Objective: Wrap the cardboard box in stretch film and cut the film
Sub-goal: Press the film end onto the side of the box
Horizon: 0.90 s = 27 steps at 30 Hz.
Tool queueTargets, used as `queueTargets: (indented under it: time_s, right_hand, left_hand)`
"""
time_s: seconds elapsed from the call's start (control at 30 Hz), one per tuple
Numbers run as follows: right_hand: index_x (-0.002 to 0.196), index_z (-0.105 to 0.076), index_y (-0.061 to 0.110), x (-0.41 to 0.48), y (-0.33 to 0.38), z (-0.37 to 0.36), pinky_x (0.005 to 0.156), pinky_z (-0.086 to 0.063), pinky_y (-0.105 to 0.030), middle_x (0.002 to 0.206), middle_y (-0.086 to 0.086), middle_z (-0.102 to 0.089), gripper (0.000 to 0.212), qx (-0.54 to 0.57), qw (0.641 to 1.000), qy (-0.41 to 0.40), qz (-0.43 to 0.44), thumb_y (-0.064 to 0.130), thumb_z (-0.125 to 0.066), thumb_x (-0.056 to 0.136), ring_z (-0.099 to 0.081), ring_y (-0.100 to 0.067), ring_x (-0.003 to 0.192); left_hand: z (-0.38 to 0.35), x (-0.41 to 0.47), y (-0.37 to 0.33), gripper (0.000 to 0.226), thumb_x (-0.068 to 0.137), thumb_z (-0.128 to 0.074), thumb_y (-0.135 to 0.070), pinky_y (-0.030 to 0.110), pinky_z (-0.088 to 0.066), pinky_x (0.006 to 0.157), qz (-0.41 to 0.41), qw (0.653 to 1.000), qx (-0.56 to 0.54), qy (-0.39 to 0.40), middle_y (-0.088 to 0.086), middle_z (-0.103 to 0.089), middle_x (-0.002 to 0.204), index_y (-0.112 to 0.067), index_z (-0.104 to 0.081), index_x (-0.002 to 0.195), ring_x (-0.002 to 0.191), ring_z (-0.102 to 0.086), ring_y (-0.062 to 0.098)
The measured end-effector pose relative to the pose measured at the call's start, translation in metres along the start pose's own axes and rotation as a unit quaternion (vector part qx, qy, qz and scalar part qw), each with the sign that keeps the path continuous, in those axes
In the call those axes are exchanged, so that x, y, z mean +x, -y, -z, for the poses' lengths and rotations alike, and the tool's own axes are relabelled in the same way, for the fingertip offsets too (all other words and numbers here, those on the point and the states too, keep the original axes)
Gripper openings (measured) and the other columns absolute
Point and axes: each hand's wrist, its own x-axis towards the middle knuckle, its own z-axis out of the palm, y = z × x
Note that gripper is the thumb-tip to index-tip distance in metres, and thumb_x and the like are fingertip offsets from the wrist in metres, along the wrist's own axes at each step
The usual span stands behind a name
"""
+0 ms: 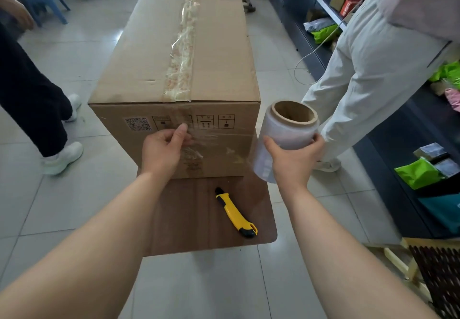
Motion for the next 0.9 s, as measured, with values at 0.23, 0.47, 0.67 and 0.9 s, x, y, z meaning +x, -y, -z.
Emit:
queueTargets:
  time_s: [0.23, 0.47, 0.67, 0.9]
  right_hand:
    - [0.145, -0.026, 0.009, 0.024, 0.003, -0.015, 0.093, -0.028, -0.013, 0.143, -0.013, -0.026, 0.11, -0.027, 0.999, 0.035, -0.017, 0.033, -0.09, 0.059, -0.035, -0.022, 0.132]
    - [0.136, -0.037, 0.008, 0.031, 0.009, -0.017, 0.091, -0.04, -0.011, 0.131, -0.004, -0.049, 0.097, 0.001, 0.998, 0.066, 0.018, 0.027, -0.091, 0.058, -0.05, -0.015, 0.121]
    - [0.139, -0.034, 0.011, 0.034, 0.008, -0.015, 0.083, -0.036, 0.004, 0.132, -0.001, -0.046, 0.1, 0.009, 0.995, 0.096, 0.032, 0.027, -0.091, 0.059, -0.045, -0.013, 0.122]
    - [0.144, -0.028, 0.018, 0.048, 0.001, -0.007, 0.094, -0.041, -0.023, 0.14, -0.001, -0.038, 0.095, 0.005, 0.983, 0.181, 0.008, 0.027, -0.081, 0.065, -0.041, -0.017, 0.13]
  left_hand:
    - [-0.001, -0.002, 0.0, 0.034, 0.088, -0.058, -0.048, 0.037, -0.053, 0.088, -0.004, 1.0, 0.013, -0.013, -0.005, -0.075, 0.073, -0.023, -0.07, 0.069, 0.087, -0.071, 0.02]
    - [-0.002, -0.021, -0.007, 0.048, 0.092, -0.046, -0.048, 0.025, -0.043, 0.07, -0.01, 0.992, 0.123, -0.008, -0.01, -0.069, 0.066, -0.018, -0.068, 0.062, 0.08, -0.061, 0.004]
    - [-0.012, -0.02, -0.018, 0.019, 0.091, -0.057, -0.024, 0.025, -0.048, 0.078, -0.002, 0.994, 0.105, 0.031, -0.003, -0.074, 0.086, -0.015, -0.073, 0.088, 0.088, -0.065, 0.011]
    - [-0.02, -0.024, -0.014, 0.02, 0.092, -0.057, -0.03, 0.026, -0.047, 0.077, 0.006, 0.989, 0.139, 0.057, -0.007, -0.073, 0.086, -0.023, -0.073, 0.081, 0.086, -0.064, 0.009]
